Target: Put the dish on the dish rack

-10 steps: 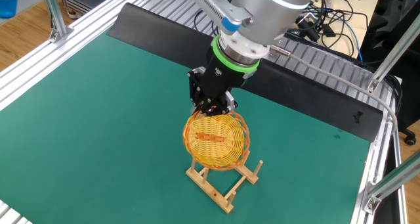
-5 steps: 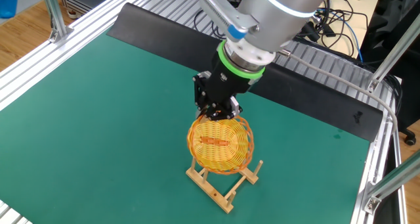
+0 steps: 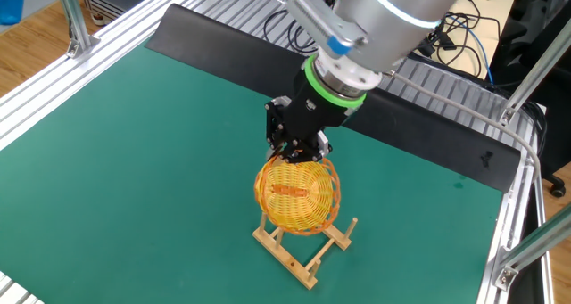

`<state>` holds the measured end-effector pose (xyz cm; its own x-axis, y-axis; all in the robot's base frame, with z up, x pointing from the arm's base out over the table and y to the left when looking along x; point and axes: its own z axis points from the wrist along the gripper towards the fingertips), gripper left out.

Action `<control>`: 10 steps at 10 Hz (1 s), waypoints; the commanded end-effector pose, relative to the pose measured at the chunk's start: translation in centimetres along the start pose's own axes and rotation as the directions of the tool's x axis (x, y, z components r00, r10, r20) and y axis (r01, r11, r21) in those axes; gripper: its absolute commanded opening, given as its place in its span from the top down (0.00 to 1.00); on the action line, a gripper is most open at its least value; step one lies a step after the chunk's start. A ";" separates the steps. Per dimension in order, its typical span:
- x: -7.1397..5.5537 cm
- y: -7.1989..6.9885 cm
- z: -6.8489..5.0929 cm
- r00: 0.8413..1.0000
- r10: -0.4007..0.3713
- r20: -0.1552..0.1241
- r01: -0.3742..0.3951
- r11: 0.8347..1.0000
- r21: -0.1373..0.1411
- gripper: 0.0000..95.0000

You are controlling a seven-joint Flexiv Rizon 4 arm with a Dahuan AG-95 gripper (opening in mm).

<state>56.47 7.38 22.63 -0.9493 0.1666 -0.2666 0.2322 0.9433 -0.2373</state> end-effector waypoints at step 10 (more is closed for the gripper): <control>-0.7 -0.3 -0.2 0.999 -0.036 0.020 0.035 0.999 0.033 1.00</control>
<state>56.94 7.04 23.03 -0.9527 0.1282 -0.2754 0.2063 0.9385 -0.2769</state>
